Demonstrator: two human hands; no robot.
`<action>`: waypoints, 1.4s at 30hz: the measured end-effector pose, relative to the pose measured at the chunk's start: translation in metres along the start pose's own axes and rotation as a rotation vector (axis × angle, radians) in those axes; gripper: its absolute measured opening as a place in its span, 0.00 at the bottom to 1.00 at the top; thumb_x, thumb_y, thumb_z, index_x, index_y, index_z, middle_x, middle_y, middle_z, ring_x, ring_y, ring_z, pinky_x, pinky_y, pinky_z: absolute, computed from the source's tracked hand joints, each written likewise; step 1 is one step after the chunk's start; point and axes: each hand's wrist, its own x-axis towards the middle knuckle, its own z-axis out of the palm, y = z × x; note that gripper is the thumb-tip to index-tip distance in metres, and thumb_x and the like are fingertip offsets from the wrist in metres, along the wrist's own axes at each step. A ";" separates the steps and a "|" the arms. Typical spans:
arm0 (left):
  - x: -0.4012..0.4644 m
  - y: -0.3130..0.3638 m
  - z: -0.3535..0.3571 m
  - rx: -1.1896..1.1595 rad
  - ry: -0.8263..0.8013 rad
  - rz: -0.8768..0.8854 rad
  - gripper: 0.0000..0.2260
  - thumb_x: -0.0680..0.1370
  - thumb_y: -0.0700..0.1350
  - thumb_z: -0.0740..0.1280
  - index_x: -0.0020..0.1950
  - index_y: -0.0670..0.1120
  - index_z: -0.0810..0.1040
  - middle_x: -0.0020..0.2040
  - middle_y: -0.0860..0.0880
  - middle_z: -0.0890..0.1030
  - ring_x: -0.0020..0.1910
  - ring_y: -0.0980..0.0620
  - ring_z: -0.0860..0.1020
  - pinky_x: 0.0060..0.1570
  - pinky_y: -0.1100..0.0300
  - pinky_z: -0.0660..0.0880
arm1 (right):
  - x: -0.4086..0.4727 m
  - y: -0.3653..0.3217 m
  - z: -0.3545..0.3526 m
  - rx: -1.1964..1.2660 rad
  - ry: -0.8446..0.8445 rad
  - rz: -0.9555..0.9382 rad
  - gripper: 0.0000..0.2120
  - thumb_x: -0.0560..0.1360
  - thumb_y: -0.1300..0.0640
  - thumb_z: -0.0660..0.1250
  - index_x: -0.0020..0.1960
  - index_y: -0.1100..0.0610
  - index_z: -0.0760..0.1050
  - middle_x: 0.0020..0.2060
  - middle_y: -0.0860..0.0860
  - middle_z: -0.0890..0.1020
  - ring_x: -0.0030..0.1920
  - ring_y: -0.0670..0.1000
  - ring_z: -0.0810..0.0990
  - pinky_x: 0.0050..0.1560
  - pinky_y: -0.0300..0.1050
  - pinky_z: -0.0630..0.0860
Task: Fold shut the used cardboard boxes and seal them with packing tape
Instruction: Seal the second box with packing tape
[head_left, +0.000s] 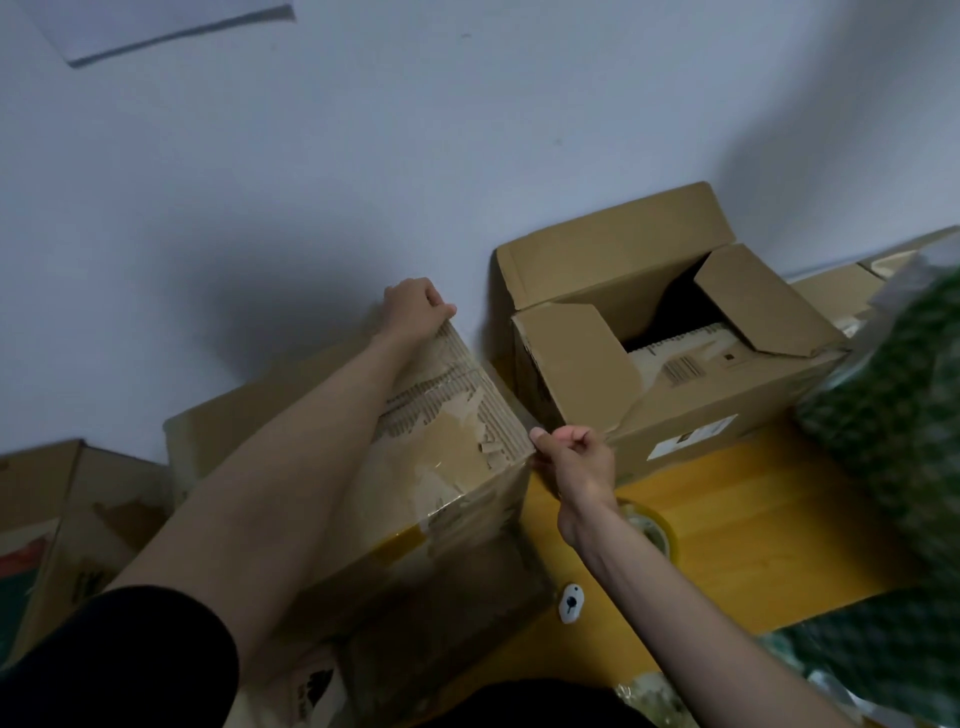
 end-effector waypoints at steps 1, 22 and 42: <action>0.000 0.002 0.000 -0.006 -0.009 -0.029 0.06 0.76 0.45 0.71 0.39 0.48 0.79 0.43 0.51 0.81 0.47 0.52 0.75 0.46 0.58 0.71 | -0.001 0.001 -0.002 0.012 -0.020 0.036 0.08 0.75 0.66 0.73 0.48 0.60 0.74 0.43 0.59 0.79 0.40 0.54 0.80 0.41 0.43 0.80; 0.001 -0.038 -0.005 0.243 -0.248 0.693 0.14 0.83 0.51 0.62 0.55 0.48 0.85 0.63 0.48 0.79 0.61 0.48 0.74 0.63 0.49 0.70 | -0.013 0.003 -0.017 -0.640 -0.194 -0.406 0.04 0.71 0.55 0.78 0.40 0.52 0.84 0.34 0.49 0.85 0.35 0.44 0.82 0.45 0.47 0.82; -0.020 -0.023 -0.026 0.432 -0.480 0.689 0.29 0.74 0.74 0.58 0.56 0.53 0.82 0.54 0.55 0.79 0.56 0.57 0.75 0.57 0.50 0.75 | -0.013 0.002 -0.011 -0.714 -0.324 -0.356 0.07 0.73 0.56 0.76 0.43 0.60 0.82 0.36 0.53 0.85 0.36 0.50 0.85 0.42 0.46 0.84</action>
